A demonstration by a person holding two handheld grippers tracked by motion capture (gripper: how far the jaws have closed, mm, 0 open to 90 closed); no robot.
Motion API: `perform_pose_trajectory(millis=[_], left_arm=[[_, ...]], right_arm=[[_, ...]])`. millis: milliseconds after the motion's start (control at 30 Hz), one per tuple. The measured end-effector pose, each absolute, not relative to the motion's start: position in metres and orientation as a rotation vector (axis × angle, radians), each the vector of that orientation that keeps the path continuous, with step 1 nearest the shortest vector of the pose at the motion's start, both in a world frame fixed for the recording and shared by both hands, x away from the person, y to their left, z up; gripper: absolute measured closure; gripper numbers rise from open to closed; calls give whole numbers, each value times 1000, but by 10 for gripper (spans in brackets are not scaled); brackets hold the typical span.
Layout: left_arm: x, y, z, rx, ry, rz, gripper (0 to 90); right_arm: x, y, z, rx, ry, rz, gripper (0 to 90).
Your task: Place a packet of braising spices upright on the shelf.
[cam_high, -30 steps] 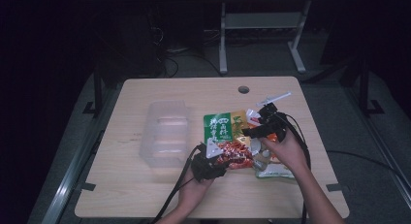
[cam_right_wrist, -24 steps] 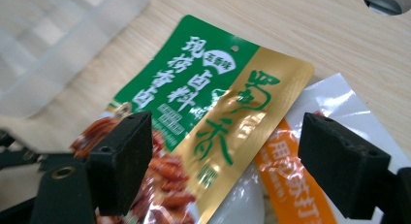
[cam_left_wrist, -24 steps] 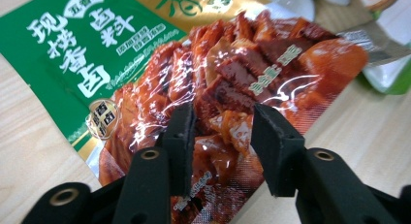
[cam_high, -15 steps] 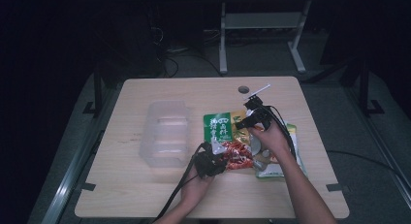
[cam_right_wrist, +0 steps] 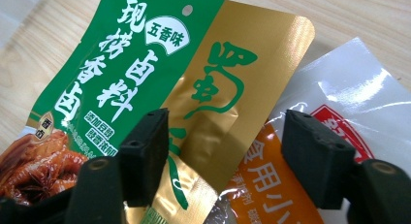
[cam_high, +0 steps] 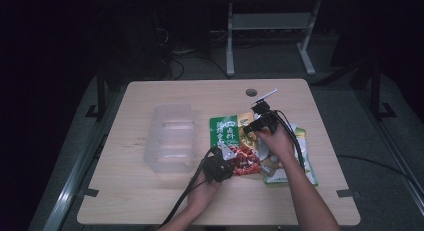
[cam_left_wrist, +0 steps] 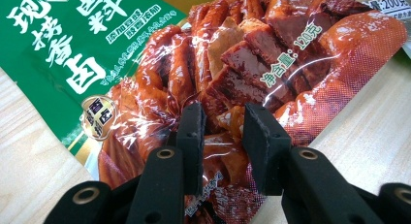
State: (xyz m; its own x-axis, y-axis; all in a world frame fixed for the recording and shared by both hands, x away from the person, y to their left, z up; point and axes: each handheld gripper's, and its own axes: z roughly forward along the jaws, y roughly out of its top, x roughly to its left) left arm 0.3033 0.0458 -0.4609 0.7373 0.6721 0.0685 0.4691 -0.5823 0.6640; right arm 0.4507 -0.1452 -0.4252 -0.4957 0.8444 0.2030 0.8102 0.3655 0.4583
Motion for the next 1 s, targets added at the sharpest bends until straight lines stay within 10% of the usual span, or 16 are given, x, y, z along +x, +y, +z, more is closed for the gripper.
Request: perform_pose_trajectory(millis=[1000], left_arm=[[309,48,-462,2297,844,386,708]], right_arm=[[447,-141,-431,1510,2758,872,838]])
